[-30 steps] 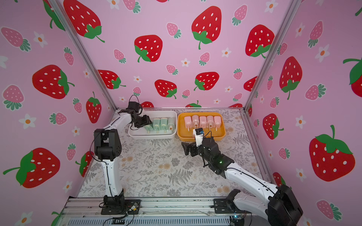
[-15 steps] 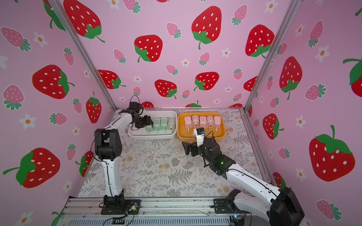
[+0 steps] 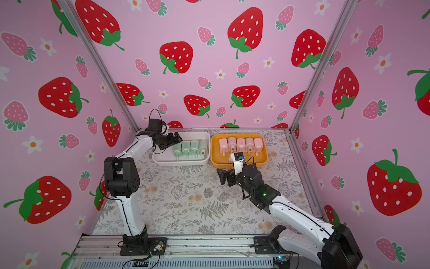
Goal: Place the pencil sharpeners by color into the storage box
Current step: Place the pencil sharpener in the storage box.
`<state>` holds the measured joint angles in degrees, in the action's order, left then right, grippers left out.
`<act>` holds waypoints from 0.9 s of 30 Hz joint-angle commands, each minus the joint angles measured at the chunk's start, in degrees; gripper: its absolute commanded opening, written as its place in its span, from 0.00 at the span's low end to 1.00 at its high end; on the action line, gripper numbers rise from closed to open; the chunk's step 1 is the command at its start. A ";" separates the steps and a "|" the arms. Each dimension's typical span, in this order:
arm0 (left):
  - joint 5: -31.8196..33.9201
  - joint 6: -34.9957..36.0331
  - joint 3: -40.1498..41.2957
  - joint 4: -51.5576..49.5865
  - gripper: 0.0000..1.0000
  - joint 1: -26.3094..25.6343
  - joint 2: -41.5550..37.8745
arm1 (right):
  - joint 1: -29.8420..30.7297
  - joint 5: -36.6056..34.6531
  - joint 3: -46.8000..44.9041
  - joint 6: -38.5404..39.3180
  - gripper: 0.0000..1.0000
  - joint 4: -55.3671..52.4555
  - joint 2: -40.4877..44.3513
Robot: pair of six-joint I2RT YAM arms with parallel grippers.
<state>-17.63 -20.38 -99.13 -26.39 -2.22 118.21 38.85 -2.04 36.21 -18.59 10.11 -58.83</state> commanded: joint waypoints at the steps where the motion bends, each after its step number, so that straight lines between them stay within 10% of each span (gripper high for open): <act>1: -0.96 -2.20 -0.02 1.79 1.00 -0.02 1.80 | 0.26 -0.99 -0.81 -0.64 1.00 -1.20 1.99; 27: -1.03 -3.21 1.47 2.90 1.00 -0.94 1.96 | 0.25 -10.69 -3.61 2.83 1.00 -2.11 4.42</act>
<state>-19.86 -25.28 -98.37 -22.96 -2.55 122.52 38.85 -7.97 32.84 -18.04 7.99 -53.67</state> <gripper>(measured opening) 0.995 0.995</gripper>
